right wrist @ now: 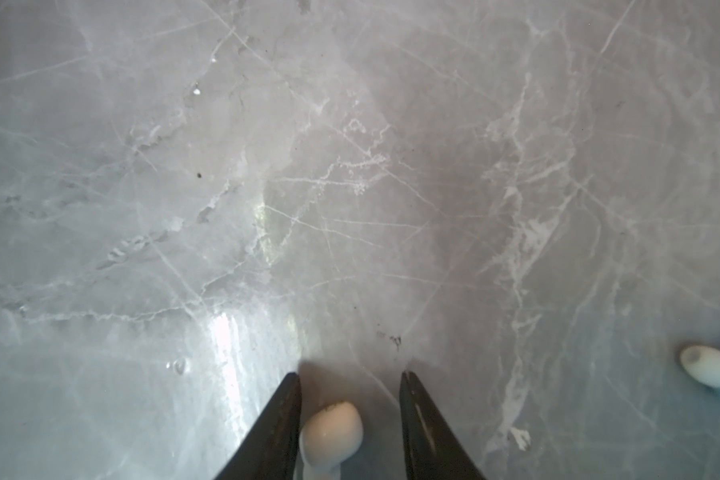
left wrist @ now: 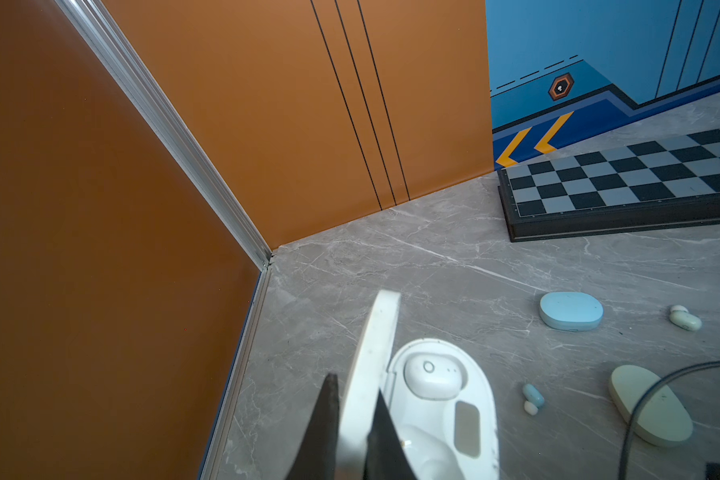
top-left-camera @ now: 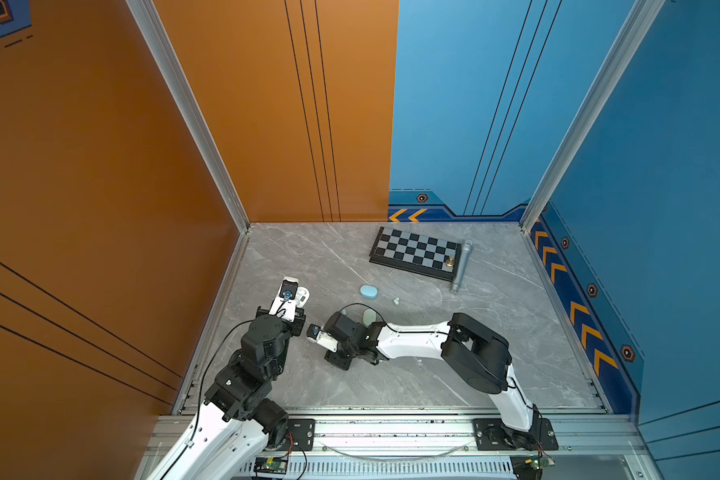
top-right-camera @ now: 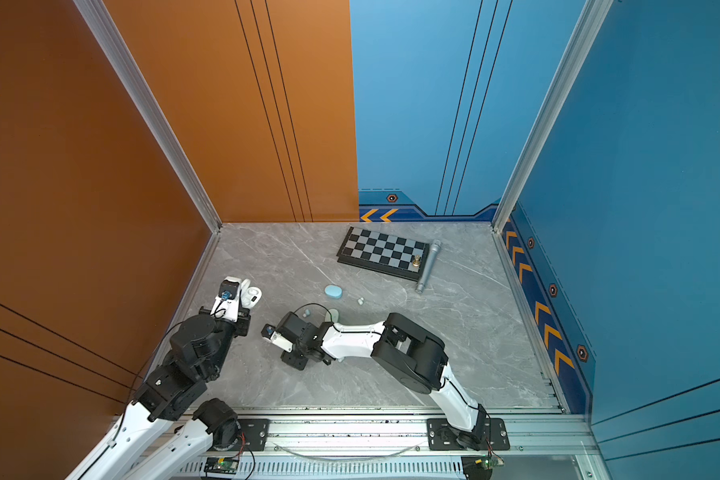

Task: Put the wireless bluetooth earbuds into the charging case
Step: 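Move the right gripper over another white earbud on the table, then lower the right gripper and close it on the white earbud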

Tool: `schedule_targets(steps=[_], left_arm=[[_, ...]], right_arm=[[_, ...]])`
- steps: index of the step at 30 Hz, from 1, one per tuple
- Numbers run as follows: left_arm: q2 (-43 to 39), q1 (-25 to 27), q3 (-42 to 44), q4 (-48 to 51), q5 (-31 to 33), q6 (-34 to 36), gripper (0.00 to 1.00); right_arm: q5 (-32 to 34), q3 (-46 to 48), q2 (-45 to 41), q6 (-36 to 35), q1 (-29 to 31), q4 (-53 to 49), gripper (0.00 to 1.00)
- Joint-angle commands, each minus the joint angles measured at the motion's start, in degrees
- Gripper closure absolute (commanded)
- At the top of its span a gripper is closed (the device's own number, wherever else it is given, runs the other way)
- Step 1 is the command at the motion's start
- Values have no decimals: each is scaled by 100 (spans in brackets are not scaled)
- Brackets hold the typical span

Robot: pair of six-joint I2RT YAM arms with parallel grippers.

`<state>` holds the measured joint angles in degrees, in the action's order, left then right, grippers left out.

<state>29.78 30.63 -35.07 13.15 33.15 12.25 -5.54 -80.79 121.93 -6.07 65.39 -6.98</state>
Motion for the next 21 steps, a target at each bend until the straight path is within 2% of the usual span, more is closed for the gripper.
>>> schedule_targets(steps=[1,8,21], left_arm=[[44,-53,-46,-143,-122,-180,100],[113,-55,22,-358,-154,-258,100],[261,-49,79,-559,-216,-267,100]], right_arm=[[322,178,-171,-111,27,-453,59],[429,154,-263,-44,34,-563,63],[518,108,-272,12,30,-675,79]])
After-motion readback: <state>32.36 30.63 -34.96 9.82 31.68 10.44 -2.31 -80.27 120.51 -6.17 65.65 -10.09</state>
